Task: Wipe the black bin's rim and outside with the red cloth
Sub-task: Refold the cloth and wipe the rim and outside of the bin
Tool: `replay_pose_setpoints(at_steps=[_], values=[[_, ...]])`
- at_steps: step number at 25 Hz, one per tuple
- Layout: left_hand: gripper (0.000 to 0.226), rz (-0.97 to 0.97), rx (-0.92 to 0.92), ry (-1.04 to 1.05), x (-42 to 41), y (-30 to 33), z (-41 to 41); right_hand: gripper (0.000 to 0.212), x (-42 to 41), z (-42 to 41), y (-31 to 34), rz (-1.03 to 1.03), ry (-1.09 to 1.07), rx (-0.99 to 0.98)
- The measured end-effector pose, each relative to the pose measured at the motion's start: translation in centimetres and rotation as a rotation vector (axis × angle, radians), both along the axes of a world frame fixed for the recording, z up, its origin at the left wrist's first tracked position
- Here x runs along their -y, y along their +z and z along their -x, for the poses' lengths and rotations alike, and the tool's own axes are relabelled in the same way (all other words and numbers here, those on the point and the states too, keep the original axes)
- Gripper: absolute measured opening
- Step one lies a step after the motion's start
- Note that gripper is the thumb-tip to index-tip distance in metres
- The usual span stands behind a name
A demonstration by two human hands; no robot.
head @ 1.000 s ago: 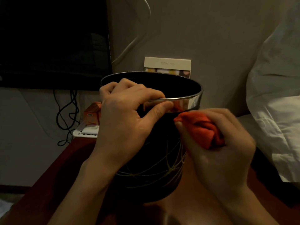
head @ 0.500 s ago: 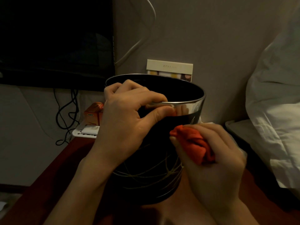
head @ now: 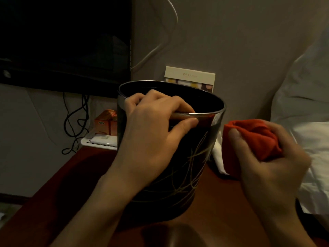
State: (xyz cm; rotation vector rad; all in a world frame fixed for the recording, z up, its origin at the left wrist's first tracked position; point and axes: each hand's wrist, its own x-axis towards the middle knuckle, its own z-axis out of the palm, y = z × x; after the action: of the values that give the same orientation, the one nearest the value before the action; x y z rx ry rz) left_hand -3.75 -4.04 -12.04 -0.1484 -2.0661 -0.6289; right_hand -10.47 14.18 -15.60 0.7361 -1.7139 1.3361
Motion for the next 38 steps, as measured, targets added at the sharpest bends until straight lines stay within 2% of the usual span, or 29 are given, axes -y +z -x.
replay_pose_setpoints(at_steps=[7,12,16,20,25,29,33,38], values=[[0.012,0.001,0.042,-0.009,1.0,0.4,-0.3,0.018,2.6,-0.8,-1.5,-0.16,0.082,-0.137],[0.011,-0.004,0.021,-0.029,1.0,0.3,-0.3,0.018,1.9,-0.4,-1.2,-0.107,0.03,-0.126],[0.013,-0.005,0.008,-0.037,1.0,0.2,-0.3,0.023,3.2,-1.4,-3.2,-0.217,0.064,-0.16],[0.011,-0.008,0.045,-0.038,1.1,0.4,-0.5,0.02,2.1,-0.8,-2.2,-0.128,0.036,-0.141],[0.012,-0.003,0.054,-0.023,1.2,0.4,-0.4,0.021,3.4,-1.6,-3.7,-0.215,0.057,-0.134],[0.012,0.004,0.035,-0.033,1.2,0.5,-0.5,0.018,2.4,-1.1,-2.6,-0.124,0.066,-0.107],[0.013,0.006,0.029,-0.037,1.4,0.4,-0.4,0.022,3.3,-1.4,-3.4,-0.168,0.07,-0.152],[0.012,0.014,0.028,-0.042,1.4,0.3,-0.3,0.019,2.3,-0.7,-2.9,-0.082,0.102,-0.095]])
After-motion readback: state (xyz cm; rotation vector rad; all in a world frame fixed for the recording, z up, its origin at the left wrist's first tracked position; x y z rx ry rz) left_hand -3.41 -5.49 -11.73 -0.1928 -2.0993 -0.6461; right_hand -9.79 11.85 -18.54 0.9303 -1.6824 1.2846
